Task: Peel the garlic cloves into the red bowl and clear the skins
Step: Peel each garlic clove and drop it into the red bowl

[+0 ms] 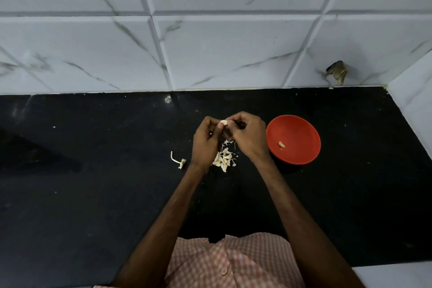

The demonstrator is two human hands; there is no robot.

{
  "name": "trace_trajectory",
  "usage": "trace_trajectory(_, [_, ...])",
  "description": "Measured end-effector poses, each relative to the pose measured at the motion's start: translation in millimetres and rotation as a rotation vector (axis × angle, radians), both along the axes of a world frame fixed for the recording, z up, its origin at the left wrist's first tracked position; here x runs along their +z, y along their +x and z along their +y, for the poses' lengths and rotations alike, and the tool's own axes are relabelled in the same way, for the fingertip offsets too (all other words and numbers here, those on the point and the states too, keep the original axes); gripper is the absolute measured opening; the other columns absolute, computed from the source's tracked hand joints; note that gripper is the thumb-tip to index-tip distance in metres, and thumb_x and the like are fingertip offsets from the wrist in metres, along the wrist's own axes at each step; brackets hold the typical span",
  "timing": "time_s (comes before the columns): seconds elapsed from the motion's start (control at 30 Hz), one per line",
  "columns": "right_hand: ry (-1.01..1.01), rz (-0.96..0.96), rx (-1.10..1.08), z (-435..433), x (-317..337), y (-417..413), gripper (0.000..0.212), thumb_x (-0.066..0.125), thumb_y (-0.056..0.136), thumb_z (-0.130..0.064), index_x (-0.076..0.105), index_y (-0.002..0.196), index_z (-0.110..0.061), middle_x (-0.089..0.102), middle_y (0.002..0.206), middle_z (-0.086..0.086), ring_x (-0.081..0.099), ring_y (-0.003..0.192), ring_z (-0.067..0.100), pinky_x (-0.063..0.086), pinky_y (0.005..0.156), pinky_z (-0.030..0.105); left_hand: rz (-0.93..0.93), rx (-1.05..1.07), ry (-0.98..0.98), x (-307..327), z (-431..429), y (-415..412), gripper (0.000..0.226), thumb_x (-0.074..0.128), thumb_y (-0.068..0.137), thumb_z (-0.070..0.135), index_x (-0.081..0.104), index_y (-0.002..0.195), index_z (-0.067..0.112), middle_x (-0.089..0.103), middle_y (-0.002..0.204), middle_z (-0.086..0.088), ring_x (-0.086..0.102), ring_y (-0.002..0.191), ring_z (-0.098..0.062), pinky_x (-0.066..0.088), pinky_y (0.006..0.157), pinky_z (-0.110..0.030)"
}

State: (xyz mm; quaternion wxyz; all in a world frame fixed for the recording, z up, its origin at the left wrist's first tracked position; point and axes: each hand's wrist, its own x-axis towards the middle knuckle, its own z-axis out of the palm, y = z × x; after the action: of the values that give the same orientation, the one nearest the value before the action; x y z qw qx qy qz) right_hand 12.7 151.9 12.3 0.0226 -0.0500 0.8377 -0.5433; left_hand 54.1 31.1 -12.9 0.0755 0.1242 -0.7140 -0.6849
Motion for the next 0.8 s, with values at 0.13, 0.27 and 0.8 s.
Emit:
trace_trajectory(0.13, [0.069, 0.056, -0.011, -0.4, 3.1, 3.6, 0.007, 0.066, 0.091, -0.013, 0.070, 0.085, -0.013, 0.069, 0.072, -0.007, 0.067, 0.063, 0.005, 0.057, 0.060, 0.025, -0.005, -0.017, 0.038, 2.4, 1.4, 0.7, 0.012, 0.052, 0.103, 0.007, 0.061, 0.095, 0.005, 0.067, 0.069, 0.000, 0.057, 0.056, -0.012, 0.041, 0.049, -0.021])
trace_trajectory(0.27, [-0.042, 0.021, -0.022, 0.4, 4.0, 4.4, 0.009, 0.064, 0.093, -0.012, 0.070, 0.089, -0.008, 0.071, 0.073, 0.001, 0.069, 0.062, 0.013, 0.061, 0.061, 0.034, 0.000, -0.029, 0.097, 7.8, 2.0, 0.5, 0.015, 0.051, 0.104, 0.007, 0.062, 0.102, -0.003, 0.064, 0.069, -0.007, 0.054, 0.057, -0.021, 0.040, 0.046, -0.023])
trace_trajectory(0.8, [-0.133, -0.129, 0.020, 1.0, 3.0, 0.1, 0.011, 0.065, 0.091, -0.009, 0.073, 0.084, -0.011, 0.073, 0.068, 0.000, 0.073, 0.061, 0.019, 0.062, 0.061, 0.037, 0.032, -0.007, 0.154, 7.2, 1.4, 1.4, 0.012, 0.052, 0.104, 0.009, 0.059, 0.097, 0.003, 0.065, 0.070, -0.006, 0.057, 0.060, -0.024, 0.040, 0.045, -0.022])
